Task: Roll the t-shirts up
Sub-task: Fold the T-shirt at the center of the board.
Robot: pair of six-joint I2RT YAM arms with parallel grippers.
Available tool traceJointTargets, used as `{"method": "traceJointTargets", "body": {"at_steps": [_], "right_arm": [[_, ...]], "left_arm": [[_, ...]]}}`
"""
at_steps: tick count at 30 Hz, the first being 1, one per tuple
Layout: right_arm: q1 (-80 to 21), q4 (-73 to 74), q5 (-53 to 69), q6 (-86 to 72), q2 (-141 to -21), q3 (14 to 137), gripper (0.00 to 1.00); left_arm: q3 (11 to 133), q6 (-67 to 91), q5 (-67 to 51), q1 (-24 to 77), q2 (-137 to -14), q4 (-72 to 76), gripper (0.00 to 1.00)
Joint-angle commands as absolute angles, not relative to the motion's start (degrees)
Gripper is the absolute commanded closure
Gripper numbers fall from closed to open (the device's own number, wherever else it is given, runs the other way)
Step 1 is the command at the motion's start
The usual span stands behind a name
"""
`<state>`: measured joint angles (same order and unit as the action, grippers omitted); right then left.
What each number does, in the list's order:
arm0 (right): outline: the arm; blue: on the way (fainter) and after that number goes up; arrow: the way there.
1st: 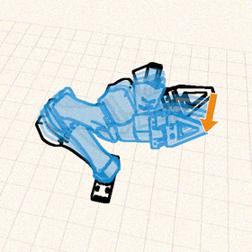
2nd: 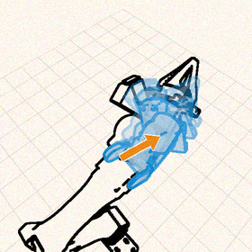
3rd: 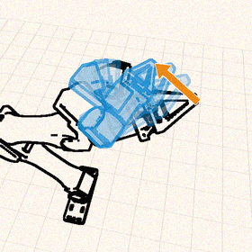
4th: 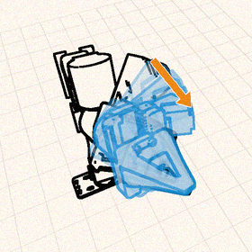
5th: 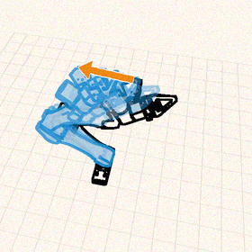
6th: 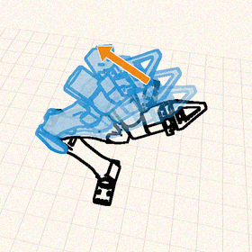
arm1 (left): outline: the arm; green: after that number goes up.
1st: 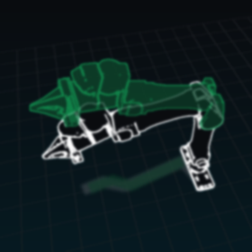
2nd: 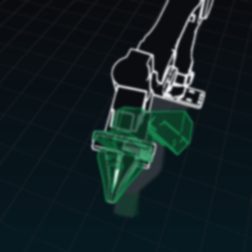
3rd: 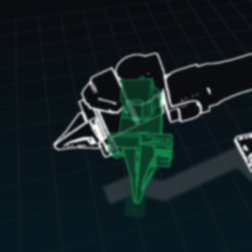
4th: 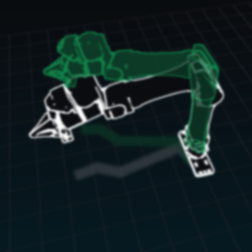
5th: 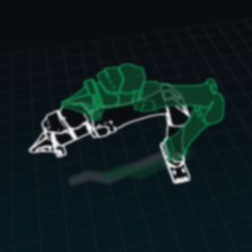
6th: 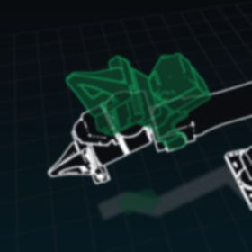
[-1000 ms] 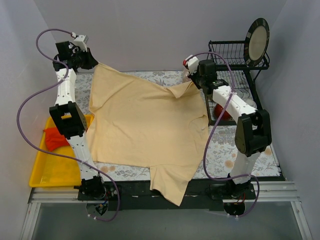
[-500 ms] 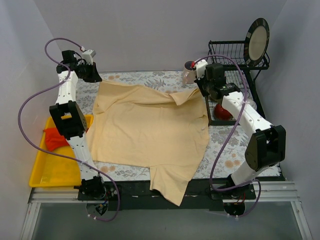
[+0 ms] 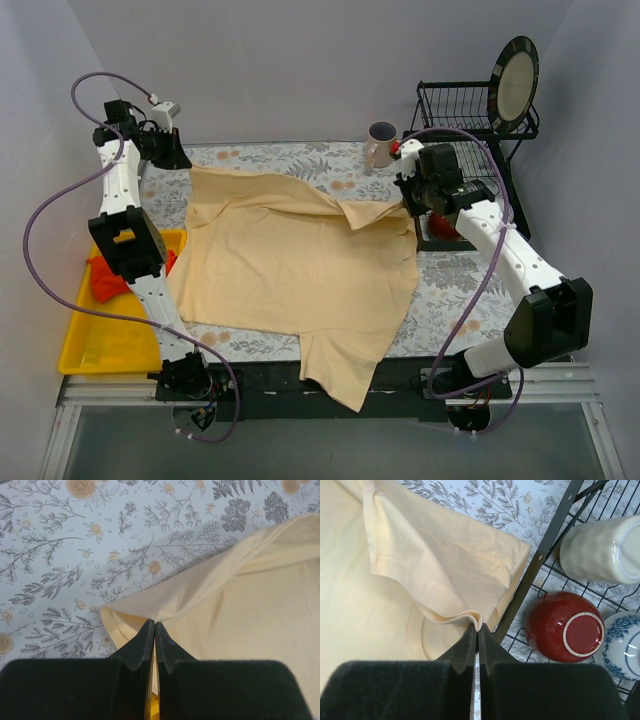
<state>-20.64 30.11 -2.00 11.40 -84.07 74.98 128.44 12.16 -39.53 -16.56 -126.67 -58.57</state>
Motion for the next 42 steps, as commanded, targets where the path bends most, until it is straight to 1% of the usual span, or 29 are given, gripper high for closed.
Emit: {"method": "traceJointTargets", "body": {"at_steps": [1, 5, 9, 21, 24, 27, 28, 29, 30, 31, 32, 33, 34, 37, 39, 40, 42], "right_arm": [[-20.7, 33.2, -0.4, 9.3, -78.6, 71.6, 0.99], [-20.7, 33.9, 3.0, 7.9, -75.5, 67.9, 0.99], [-20.8, 35.2, 5.9, 8.0, -74.4, 65.9, 0.99], [-20.9, 37.9, 9.1, 9.9, -72.9, 63.3, 0.99], [-20.9, 40.8, 11.6, 11.1, -72.3, 63.4, 0.99], [-21.4, 46.2, 17.2, 14.7, -72.1, 63.8, 0.99], [-22.0, 48.4, 19.9, 16.2, -72.2, 64.4, 0.96], [-22.2, 50.3, 21.0, 19.4, -72.3, 65.6, 0.74], [-22.3, 53.1, 21.4, 20.1, -72.3, 66.5, 0.63], [-22.4, 54.0, 20.3, 20.6, -72.4, 67.5, 0.53], [-22.4, 54.9, 19.5, 21.2, -72.9, 68.5, 0.46], [-22.3, 55.5, 18.9, 22.5, -73.6, 71.0, 0.38], [-22.1, 56.0, 17.3, 23.0, -74.2, 72.1, 0.36], [-21.6, 53.0, 15.0, 23.6, -77.9, 76.3, 0.34], [-21.5, 51.7, 14.6, 23.8, -82.2, 78.2, 0.34], [-21.5, 50.4, 13.5, 23.9, -85.8, 80.7, 0.35], [-21.4, 49.5, 12.5, 23.6, -89.5, 83.6, 0.36]], "left_arm": [[127.2, 4.0, -38.7, -17.2, -118.7, -66.4, 1.00], [125.9, -2.5, -34.4, -17.7, -118.3, -68.6, 1.00], [124.8, -5.8, -30.6, -17.8, -118.7, -69.8, 1.00], [115.8, -8.6, -26.2, -17.9, -114.9, -69.0, 1.00], [113.4, -8.7, -25.5, -18.1, -113.8, -68.2, 1.00], [111.7, -8.8, -25.0, -18.5, -112.9, -67.5, 1.00], [111.6, -8.8, -24.8, -19.0, -112.7, -67.8, 1.00], [111.7, -8.7, -24.6, -19.2, -112.4, -67.9, 1.00], [112.4, -8.6, -24.6, -19.5, -112.1, -68.2, 0.80], [112.8, -8.6, -25.4, -20.2, -111.7, -68.6, 0.67], [113.4, -8.5, -26.1, -20.5, -111.4, -68.5, 0.61], [114.2, -7.4, -26.6, -20.6, -111.0, -67.9, 0.56], [114.4, -6.9, -28.1, -20.7, -110.6, -66.3, 0.48], [115.8, -2.5, -30.2, -20.5, -112.4, -62.1, 0.40], [117.0, 0.4, -29.9, -20.0, -114.9, -59.7, 0.39], [118.7, 4.9, -29.2, -19.2, -116.6, -57.8, 0.39], [120.9, 8.0, -28.4, -18.5, -121.8, -56.8, 0.38]]}}
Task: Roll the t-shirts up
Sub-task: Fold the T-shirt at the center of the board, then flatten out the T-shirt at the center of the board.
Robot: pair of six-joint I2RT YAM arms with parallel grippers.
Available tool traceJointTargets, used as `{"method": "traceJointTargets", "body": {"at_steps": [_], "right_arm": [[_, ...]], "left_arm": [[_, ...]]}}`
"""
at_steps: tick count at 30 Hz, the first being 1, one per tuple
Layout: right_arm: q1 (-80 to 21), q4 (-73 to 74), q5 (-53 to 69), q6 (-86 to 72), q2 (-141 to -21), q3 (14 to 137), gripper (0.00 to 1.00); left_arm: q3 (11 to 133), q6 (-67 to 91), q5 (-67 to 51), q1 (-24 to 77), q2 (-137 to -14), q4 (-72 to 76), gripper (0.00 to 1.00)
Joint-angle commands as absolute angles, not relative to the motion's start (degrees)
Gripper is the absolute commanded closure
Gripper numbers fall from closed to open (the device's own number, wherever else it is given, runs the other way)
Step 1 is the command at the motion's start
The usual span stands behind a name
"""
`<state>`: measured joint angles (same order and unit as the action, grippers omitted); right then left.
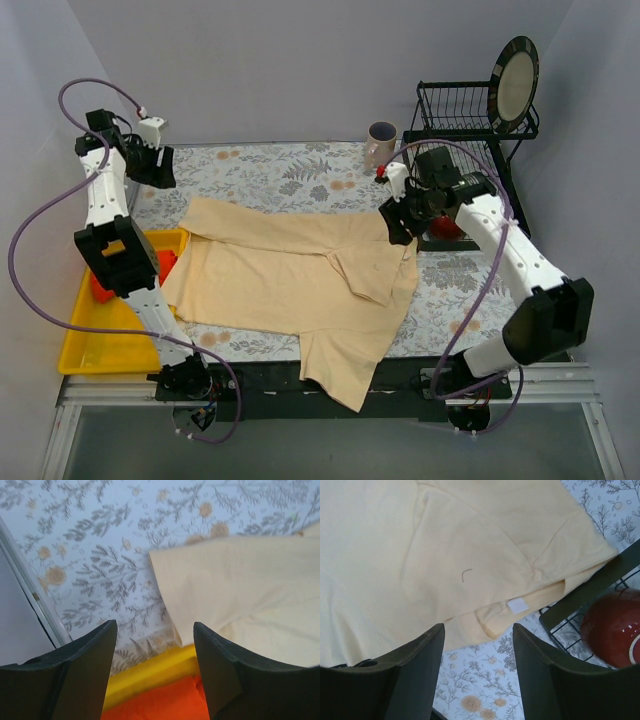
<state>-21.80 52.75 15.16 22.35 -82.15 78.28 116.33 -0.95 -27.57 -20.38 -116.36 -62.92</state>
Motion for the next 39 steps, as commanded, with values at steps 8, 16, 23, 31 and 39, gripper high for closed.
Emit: {"method": "traceJointTargets", "body": {"at_steps": [8, 16, 23, 31, 39], "right_arm": [[-20.2, 47.4, 10.5, 22.9, -102.5, 95.9, 0.37], [-20.2, 47.8, 11.1, 22.3, -105.2, 96.8, 0.39], [-20.2, 48.1, 11.1, 22.6, -106.0, 96.7, 0.39], [-19.8, 43.6, 0.3, 25.9, -111.9, 98.0, 0.42], [-18.9, 47.5, -6.0, 31.7, -120.8, 106.0, 0.48]], "left_arm": [[132.5, 12.4, -23.5, -14.2, -137.6, -58.3, 0.39], [131.3, 16.1, -24.4, -14.0, -141.7, -55.5, 0.45], [127.5, 17.1, -25.7, -14.3, -139.8, -57.3, 0.50], [120.4, 22.0, -26.3, -15.4, -133.7, -53.4, 0.64], [112.8, 24.5, -21.5, -16.1, -126.6, -45.8, 1.00]]}}
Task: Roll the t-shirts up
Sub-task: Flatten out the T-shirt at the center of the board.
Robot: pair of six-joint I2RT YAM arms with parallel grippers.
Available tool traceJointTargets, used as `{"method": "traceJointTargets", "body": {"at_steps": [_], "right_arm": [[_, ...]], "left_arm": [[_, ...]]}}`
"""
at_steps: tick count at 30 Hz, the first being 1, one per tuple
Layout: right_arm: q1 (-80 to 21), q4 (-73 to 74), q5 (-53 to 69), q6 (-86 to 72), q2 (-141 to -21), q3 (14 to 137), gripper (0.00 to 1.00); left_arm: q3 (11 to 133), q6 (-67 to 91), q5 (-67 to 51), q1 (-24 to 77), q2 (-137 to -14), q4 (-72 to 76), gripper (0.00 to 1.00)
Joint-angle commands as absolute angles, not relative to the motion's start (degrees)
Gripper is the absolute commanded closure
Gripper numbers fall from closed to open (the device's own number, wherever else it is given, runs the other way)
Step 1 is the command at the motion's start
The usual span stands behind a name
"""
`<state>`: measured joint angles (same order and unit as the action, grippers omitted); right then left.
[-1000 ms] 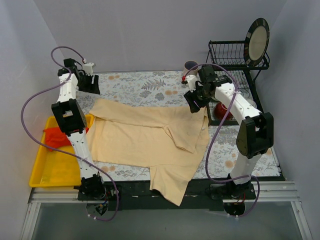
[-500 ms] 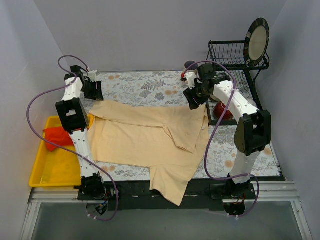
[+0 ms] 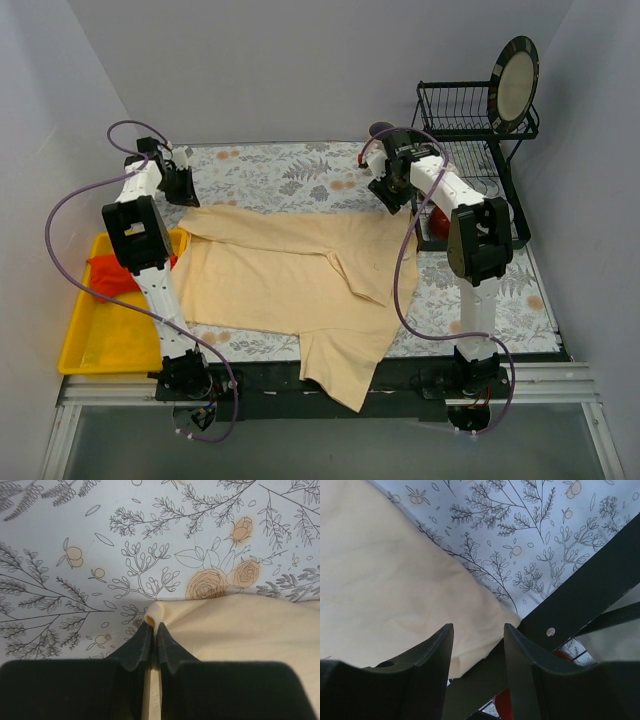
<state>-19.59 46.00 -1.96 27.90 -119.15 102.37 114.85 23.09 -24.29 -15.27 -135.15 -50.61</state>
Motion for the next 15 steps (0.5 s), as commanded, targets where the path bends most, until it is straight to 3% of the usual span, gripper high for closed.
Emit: {"method": "traceJointTargets", "body": {"at_steps": [1, 14, 15], "right_arm": [[-18.8, 47.2, -6.0, 32.0, -121.2, 105.9, 0.48], [-17.4, 44.4, -5.7, 33.8, -125.3, 108.0, 0.47], [-17.1, 43.9, -5.3, 33.8, -125.6, 108.0, 0.47]], "left_arm": [[112.1, 24.6, -20.1, -16.5, -124.9, -45.1, 1.00], [107.8, 24.0, -17.4, -17.9, -119.9, -42.4, 1.00], [108.1, 23.9, -18.9, -17.9, -120.2, -43.3, 0.87]]}}
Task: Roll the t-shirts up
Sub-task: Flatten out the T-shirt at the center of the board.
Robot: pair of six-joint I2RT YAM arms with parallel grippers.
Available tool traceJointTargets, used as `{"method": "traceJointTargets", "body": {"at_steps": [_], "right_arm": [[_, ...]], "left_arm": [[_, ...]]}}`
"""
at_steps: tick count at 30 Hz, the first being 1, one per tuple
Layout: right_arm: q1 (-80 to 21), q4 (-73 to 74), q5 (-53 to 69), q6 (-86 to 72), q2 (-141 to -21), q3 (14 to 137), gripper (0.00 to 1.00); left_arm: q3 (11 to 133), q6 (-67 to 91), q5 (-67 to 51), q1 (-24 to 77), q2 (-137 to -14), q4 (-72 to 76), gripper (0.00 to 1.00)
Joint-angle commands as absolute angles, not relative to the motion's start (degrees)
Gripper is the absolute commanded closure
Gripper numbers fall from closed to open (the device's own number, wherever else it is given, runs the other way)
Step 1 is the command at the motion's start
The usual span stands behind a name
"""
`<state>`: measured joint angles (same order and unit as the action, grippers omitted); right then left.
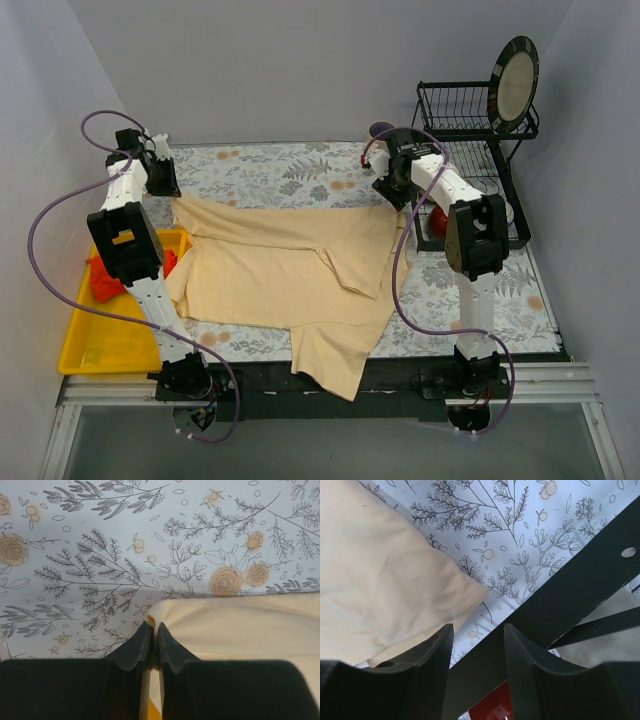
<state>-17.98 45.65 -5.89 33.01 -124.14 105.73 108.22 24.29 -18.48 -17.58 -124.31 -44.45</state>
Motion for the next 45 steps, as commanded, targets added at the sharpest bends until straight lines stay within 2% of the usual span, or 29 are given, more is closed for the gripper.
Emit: {"method": "traceJointTargets", "body": {"at_steps": [1, 3, 5, 10, 23, 30, 31, 33, 34, 35, 41, 42, 44, 45], "right_arm": [[-16.9, 43.6, -3.2, 33.8, -125.5, 107.9, 0.47], [-16.4, 42.2, -1.3, 33.0, -125.4, 107.6, 0.47], [-16.2, 41.8, -0.4, 32.3, -125.8, 107.9, 0.48], [-15.4, 41.7, 3.9, 30.1, -127.7, 110.0, 0.49], [-14.3, 42.0, 2.2, 29.9, -133.6, 114.1, 0.49], [-12.8, 48.1, 3.2, 28.7, -138.0, 118.5, 0.63], [-12.8, 48.3, 3.3, 28.7, -138.0, 118.3, 0.71], [-12.7, 48.8, 3.8, 28.7, -137.8, 117.7, 0.79], [-12.7, 49.1, 4.0, 28.6, -137.7, 117.7, 0.92], [-12.7, 49.2, 4.0, 28.4, -137.6, 117.8, 0.99], [-12.8, 48.0, 5.1, 28.2, -134.1, 120.1, 0.99], [-12.7, 47.6, 5.6, 28.2, -132.5, 120.4, 0.99], [-12.7, 45.5, 6.1, 28.2, -129.0, 120.2, 0.99], [-12.8, 44.6, 6.8, 28.3, -127.7, 119.8, 0.99]], "left_arm": [[108.2, 23.6, -19.2, -18.0, -120.5, -43.6, 0.75], [108.5, 24.9, -19.4, -17.8, -120.8, -44.0, 0.64], [108.6, 25.0, -19.5, -17.8, -120.8, -44.2, 0.62], [108.5, 23.5, -19.2, -17.8, -120.7, -46.5, 0.61], [108.2, 23.2, -18.5, -17.8, -120.8, -48.3, 0.60], [107.7, 23.1, -18.0, -17.8, -120.6, -48.3, 0.60], [107.6, 23.1, -18.0, -17.8, -120.6, -48.2, 0.60], [107.5, 23.1, -17.9, -17.8, -120.6, -47.9, 0.60], [107.5, 23.3, -17.9, -17.8, -120.6, -47.8, 0.60], [107.5, 23.5, -17.9, -17.8, -120.6, -47.5, 0.60], [110.2, 25.8, -19.4, -17.8, -120.9, -46.7, 0.59], [110.6, 26.0, -19.9, -17.8, -120.7, -46.5, 0.56], [111.8, 27.2, -21.7, -17.9, -120.1, -45.7, 0.40], [112.2, 27.3, -22.8, -18.1, -119.9, -45.6, 0.39]]}}
